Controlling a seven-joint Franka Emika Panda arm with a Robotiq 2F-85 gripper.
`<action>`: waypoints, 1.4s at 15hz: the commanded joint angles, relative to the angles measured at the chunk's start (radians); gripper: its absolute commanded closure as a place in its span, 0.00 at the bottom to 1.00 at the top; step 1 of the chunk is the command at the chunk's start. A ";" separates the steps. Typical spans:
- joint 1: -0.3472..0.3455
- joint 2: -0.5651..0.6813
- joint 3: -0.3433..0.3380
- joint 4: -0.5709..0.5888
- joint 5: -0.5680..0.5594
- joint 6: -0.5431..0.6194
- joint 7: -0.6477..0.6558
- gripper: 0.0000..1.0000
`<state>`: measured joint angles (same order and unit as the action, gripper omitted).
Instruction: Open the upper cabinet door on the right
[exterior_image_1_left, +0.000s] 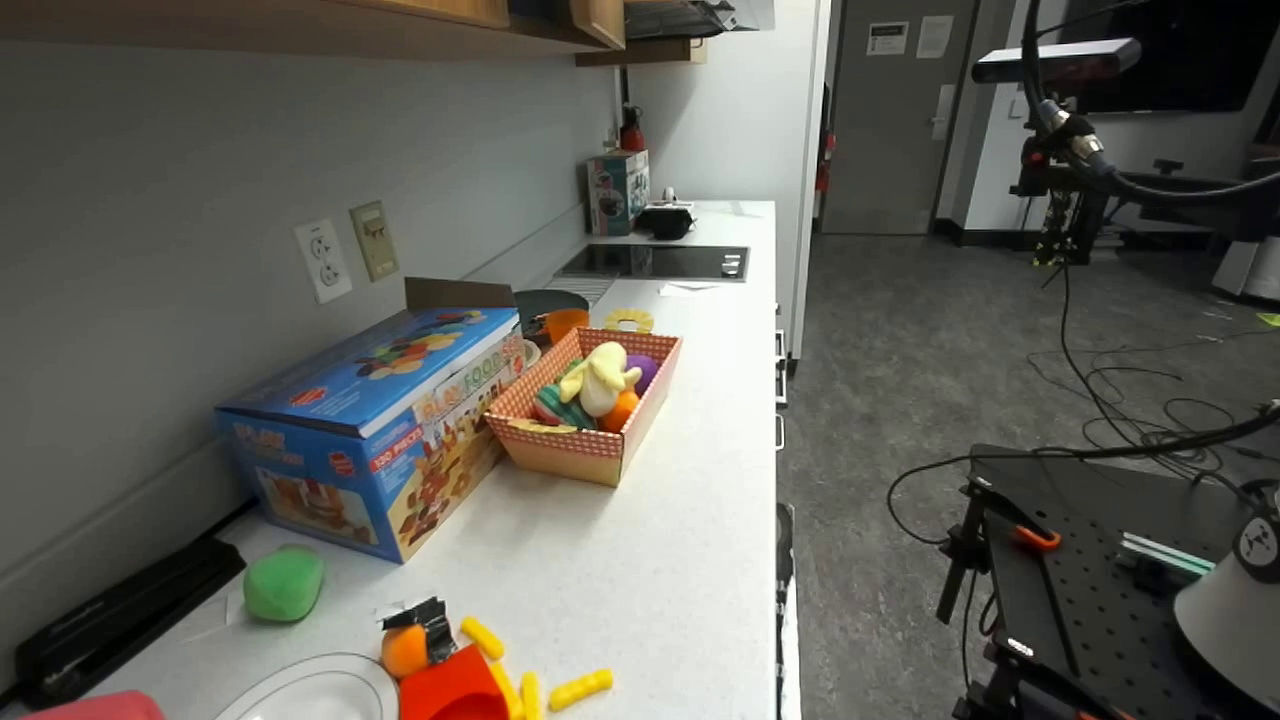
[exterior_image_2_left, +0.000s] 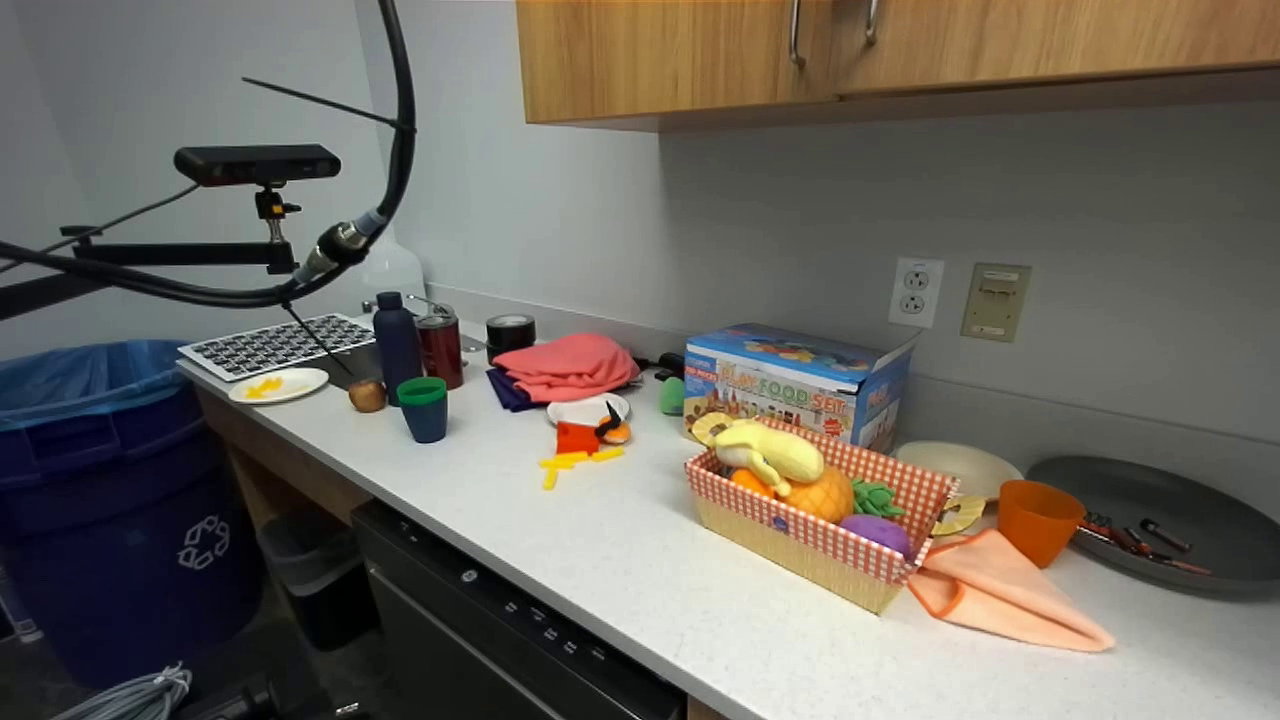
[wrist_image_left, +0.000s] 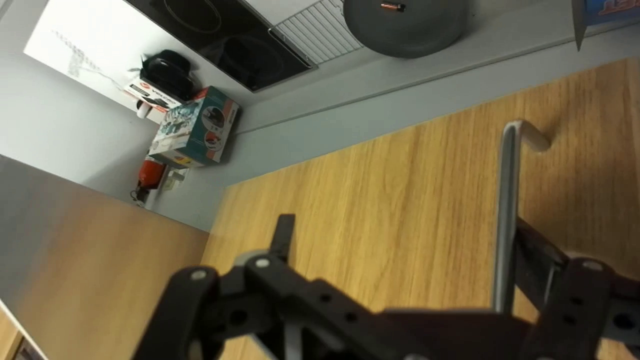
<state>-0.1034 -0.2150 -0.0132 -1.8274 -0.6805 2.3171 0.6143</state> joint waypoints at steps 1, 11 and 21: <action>-0.085 -0.136 -0.024 -0.152 -0.072 -0.038 0.046 0.00; -0.288 -0.350 -0.025 -0.434 -0.110 0.284 0.088 0.00; -0.300 -0.378 0.012 -0.505 0.011 0.471 0.049 0.00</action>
<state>-0.3695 -0.5928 -0.0282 -2.3299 -0.7104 2.7776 0.6934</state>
